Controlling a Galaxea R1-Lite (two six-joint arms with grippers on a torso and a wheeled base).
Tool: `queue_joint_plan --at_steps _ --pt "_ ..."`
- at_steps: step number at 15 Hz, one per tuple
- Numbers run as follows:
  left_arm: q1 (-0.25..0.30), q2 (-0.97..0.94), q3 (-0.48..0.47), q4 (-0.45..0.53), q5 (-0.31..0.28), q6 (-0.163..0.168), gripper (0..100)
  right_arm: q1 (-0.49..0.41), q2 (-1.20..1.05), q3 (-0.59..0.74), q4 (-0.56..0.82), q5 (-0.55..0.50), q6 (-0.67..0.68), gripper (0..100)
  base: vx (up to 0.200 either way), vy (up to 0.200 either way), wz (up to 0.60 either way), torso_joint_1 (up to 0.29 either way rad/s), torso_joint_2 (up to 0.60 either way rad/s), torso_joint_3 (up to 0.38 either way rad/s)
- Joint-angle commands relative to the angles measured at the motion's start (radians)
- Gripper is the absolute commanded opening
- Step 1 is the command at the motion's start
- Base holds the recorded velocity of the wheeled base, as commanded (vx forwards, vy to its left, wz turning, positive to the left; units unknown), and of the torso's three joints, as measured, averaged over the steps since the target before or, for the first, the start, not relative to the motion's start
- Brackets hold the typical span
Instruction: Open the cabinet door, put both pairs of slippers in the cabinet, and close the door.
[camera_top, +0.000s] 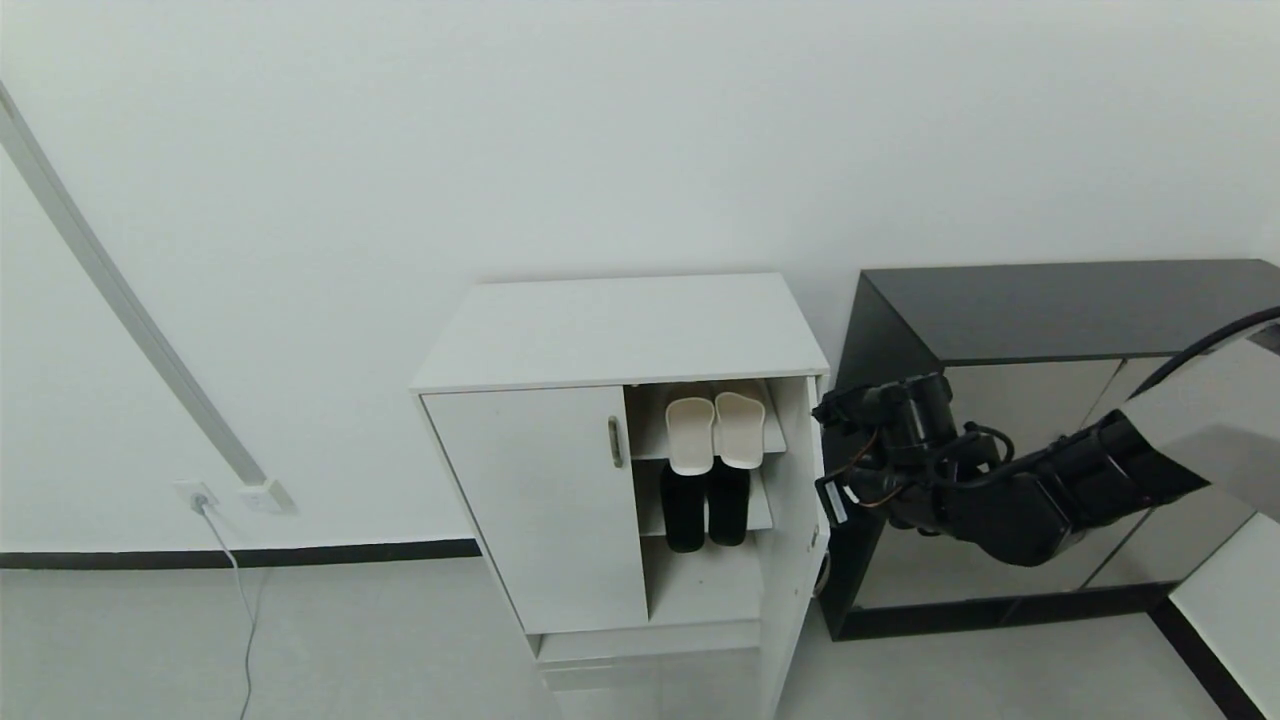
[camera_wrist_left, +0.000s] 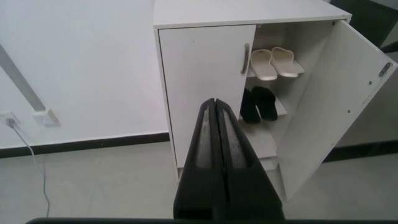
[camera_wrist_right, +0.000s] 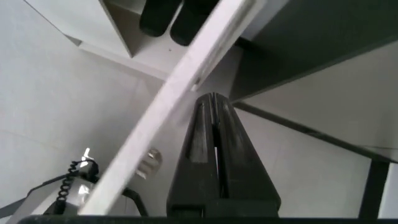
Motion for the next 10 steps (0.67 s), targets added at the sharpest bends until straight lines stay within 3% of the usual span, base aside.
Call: queue_joint_plan --at_steps 1,3,7,10 --pt "0.0 0.0 0.0 0.0 0.0 0.0 0 0.023 0.04 -0.015 -0.029 0.003 0.017 0 0.0 0.0 0.0 0.0 0.0 0.0" --pt "0.0 0.0 0.0 0.0 0.0 0.0 0 0.066 0.045 -0.006 -0.129 0.051 0.088 0 0.0 0.0 0.0 0.0 0.0 0.0" --pt "0.0 0.0 0.0 0.0 0.0 -0.001 0 0.074 0.042 0.029 -0.23 0.077 0.097 0 0.0 0.0 0.0 0.0 0.0 0.0" --pt "0.0 0.0 0.0 0.0 0.0 0.0 0 0.082 0.04 0.157 -0.424 0.124 0.099 0 0.0 0.0 0.0 0.0 0.0 0.0"
